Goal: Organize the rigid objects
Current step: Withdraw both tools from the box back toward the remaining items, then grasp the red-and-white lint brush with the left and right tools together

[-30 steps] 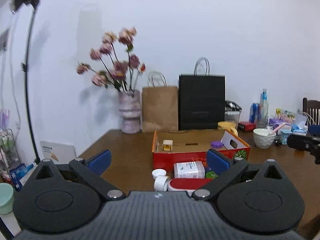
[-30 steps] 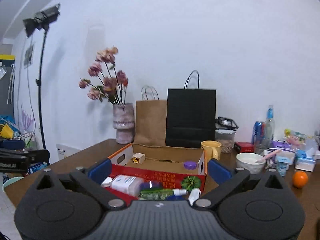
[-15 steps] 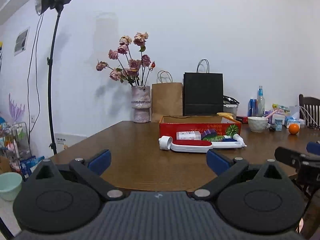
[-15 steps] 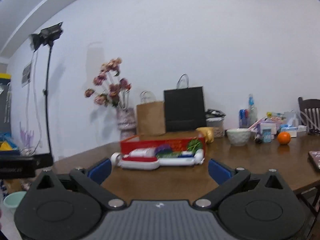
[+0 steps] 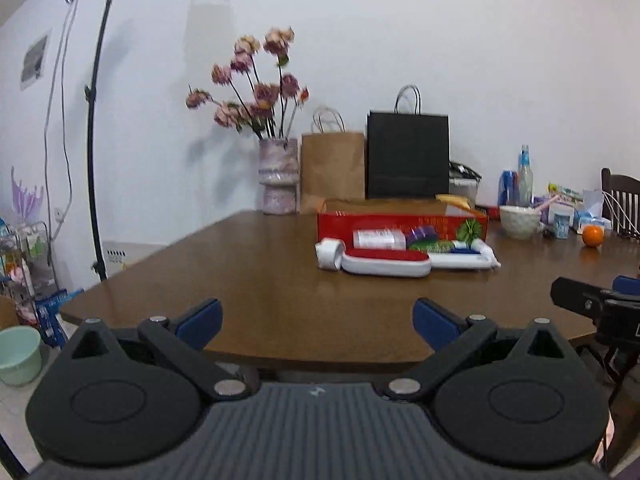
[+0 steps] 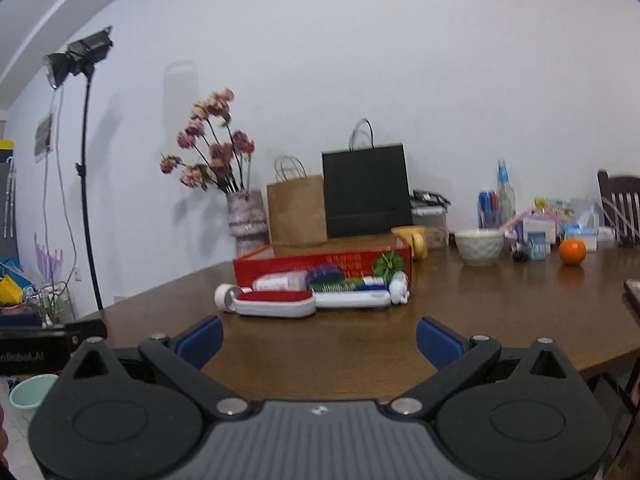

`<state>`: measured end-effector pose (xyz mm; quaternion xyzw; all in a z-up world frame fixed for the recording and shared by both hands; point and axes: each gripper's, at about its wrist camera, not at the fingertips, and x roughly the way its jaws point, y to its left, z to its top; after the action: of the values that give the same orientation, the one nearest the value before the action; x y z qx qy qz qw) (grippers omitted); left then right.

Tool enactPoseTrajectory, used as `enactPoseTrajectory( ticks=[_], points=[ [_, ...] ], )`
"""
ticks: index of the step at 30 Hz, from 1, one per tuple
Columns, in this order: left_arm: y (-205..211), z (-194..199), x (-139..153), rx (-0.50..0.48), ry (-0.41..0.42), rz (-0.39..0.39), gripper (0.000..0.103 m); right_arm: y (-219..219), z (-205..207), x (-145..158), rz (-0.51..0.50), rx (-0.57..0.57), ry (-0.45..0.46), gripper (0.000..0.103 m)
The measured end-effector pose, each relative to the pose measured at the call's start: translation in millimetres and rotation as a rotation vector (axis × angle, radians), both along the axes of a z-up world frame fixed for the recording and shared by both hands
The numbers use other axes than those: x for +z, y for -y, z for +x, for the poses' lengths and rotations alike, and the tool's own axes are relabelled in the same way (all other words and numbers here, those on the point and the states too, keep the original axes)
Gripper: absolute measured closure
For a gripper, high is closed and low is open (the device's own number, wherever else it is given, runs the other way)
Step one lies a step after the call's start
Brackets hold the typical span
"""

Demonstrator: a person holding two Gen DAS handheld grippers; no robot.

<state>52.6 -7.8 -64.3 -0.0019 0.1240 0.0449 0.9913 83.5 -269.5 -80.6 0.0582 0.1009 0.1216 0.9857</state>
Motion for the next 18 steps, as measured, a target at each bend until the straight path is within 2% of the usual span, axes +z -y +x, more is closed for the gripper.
enactPoseTrajectory(
  ticks=[4,7,12,16,18],
  points=[
    [2,20,-4,-0.003,-0.032,0.008,0.000,-1,19,-4,-0.008,0.018,-0.032,0.002],
    [2,43,-1,-0.004,-0.029,0.023,0.000,5,44,-2,0.013,0.026,-0.081,0.010],
    [4,102,8,-0.038,-0.076,0.017,0.001,19,96,-1,0.039,0.025,-0.168,0.033],
    [6,152,16,-0.081,-0.108,-0.012,0.022,22,144,2,-0.007,0.017,-0.235,0.048],
    [6,181,20,-0.115,-0.149,-0.043,0.027,24,170,5,-0.028,0.024,-0.259,0.055]
  ],
)
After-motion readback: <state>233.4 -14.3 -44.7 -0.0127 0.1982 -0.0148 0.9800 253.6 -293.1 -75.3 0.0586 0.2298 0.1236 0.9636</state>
